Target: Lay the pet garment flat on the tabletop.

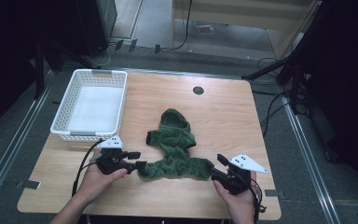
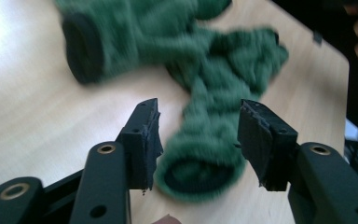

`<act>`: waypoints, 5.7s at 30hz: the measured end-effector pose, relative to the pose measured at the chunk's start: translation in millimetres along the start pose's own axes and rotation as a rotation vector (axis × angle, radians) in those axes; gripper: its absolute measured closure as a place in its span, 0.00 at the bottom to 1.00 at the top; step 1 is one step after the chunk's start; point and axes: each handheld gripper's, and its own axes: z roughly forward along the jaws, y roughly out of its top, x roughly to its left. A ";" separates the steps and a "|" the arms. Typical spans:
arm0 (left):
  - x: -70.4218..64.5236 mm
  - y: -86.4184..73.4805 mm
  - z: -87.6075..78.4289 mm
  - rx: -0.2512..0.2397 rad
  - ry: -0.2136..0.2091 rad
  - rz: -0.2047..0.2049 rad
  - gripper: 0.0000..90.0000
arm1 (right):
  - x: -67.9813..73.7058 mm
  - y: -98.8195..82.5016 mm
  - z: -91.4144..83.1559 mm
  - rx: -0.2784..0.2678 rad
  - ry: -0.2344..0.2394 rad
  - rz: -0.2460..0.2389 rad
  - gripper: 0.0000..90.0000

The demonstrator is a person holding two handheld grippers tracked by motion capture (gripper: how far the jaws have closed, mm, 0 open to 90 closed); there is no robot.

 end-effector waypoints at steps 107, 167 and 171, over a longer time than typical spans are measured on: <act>36.2 60.9 122.4 0.068 0.340 -0.151 0.79 | -19.0 35.2 180.0 0.247 -0.159 -0.025 0.76; 11.7 20.3 82.9 0.068 0.403 -0.009 0.86 | -51.1 2.5 118.6 0.203 -0.156 -0.020 0.66; 6.0 18.9 76.2 0.007 0.406 0.015 0.63 | -43.1 6.8 111.8 0.144 -0.096 -0.045 0.56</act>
